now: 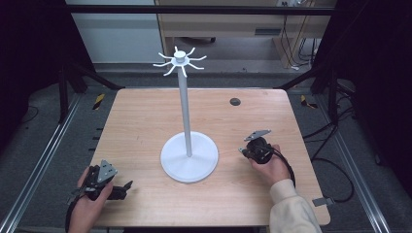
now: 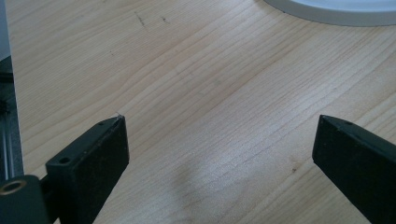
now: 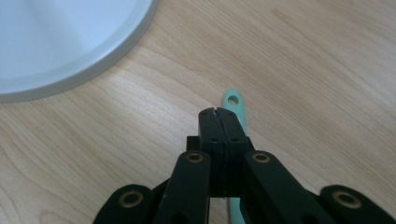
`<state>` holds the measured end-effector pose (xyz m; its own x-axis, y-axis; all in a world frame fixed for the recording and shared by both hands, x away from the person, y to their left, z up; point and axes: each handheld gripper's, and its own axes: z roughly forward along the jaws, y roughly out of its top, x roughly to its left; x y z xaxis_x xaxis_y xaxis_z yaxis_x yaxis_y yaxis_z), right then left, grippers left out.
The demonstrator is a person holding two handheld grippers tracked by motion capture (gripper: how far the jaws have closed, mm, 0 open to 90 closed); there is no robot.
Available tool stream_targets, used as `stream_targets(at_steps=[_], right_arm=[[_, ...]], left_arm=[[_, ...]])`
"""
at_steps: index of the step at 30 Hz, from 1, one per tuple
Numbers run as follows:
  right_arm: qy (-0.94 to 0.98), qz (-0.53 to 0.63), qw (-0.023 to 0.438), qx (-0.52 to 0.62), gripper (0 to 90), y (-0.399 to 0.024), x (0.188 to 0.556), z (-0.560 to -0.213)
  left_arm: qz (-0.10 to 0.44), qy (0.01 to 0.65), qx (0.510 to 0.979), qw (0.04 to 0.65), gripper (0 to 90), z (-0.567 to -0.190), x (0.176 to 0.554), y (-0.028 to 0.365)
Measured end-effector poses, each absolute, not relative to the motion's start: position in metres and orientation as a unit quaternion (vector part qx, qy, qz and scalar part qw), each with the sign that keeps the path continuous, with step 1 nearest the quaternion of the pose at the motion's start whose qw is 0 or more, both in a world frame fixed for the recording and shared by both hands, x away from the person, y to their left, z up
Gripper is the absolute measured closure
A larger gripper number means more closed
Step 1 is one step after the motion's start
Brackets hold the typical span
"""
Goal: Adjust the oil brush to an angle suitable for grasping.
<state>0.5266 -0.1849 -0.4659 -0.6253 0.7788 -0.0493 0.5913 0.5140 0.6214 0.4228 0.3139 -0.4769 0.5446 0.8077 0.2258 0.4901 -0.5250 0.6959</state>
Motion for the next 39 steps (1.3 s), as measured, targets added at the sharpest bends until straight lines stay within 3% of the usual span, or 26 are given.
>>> stream_targets(at_steps=[25, 39], right_arm=[[0.865, 0.25, 0.156, 0.406, 90.0, -0.183, 0.535, -0.479], [0.866, 0.231, 0.181, 0.404, 90.0, -0.182, 0.538, -0.479]], left_arm=[[0.272, 0.389, 0.831, 0.289, 3.3, -0.477, 0.423, 0.313], [0.272, 0.389, 0.832, 0.289, 3.3, -0.477, 0.423, 0.313]])
